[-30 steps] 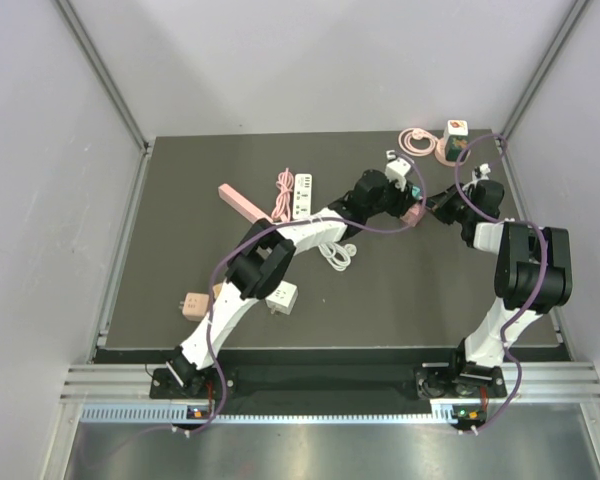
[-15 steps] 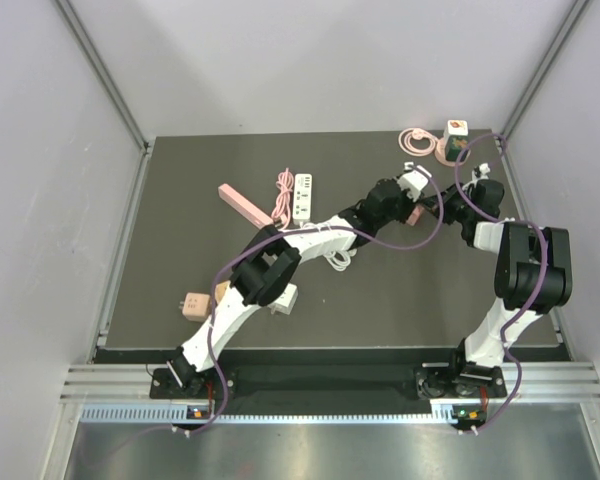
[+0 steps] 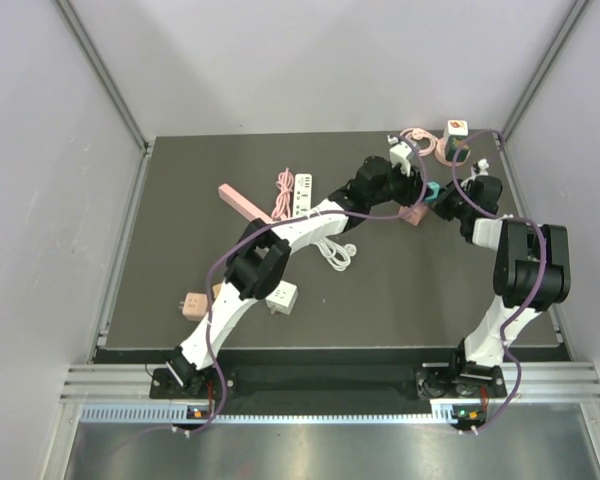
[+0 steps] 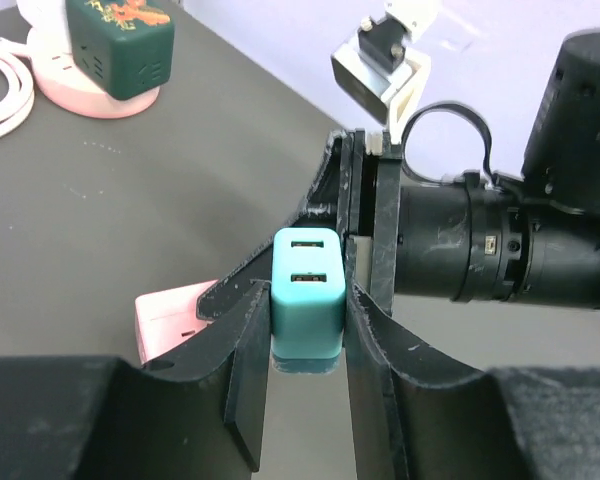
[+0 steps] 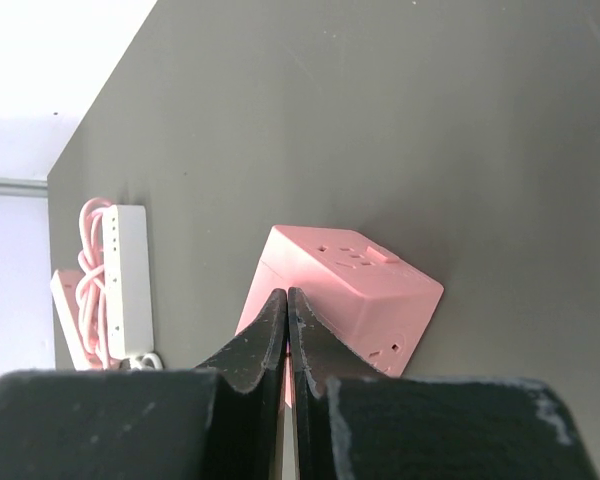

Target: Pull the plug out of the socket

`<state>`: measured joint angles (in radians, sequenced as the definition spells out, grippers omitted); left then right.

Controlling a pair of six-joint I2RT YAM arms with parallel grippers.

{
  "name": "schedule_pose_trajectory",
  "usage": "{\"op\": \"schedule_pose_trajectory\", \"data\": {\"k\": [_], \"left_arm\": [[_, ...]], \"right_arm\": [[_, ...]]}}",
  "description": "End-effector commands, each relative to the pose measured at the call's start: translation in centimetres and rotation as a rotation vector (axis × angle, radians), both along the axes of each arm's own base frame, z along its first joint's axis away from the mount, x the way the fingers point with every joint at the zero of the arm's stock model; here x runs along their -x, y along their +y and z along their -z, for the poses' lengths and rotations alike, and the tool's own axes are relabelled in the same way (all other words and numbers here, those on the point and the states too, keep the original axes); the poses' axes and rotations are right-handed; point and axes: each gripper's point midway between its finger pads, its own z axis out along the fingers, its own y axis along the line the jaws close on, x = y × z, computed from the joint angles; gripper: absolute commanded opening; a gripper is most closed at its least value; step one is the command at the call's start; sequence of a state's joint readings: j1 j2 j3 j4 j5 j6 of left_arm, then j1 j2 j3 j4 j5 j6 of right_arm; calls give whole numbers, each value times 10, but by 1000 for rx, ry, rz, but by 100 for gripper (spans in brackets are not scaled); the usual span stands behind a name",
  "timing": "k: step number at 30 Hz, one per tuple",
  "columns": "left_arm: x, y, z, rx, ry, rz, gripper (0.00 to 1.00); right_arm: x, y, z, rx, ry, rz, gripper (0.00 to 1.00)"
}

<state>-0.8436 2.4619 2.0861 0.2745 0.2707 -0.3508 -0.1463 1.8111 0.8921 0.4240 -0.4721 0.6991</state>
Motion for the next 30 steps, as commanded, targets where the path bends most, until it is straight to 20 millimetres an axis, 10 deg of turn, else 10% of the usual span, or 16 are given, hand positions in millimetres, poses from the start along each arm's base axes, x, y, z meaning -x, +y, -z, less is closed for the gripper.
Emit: {"op": "schedule_pose_trajectory", "data": {"k": [1, 15, 22, 30], "left_arm": [[34, -17, -64, 166, -8, 146, 0], [10, 53, -76, -120, -222, -107, 0], [50, 108, -107, -169, -151, -153, 0], [131, 187, -50, -308, 147, -247, 0]], "right_arm": [[37, -8, 74, 86, 260, 37, 0], [36, -9, 73, 90, 255, 41, 0], [37, -9, 73, 95, 257, 40, 0], [37, -6, 72, 102, 251, 30, 0]]}}
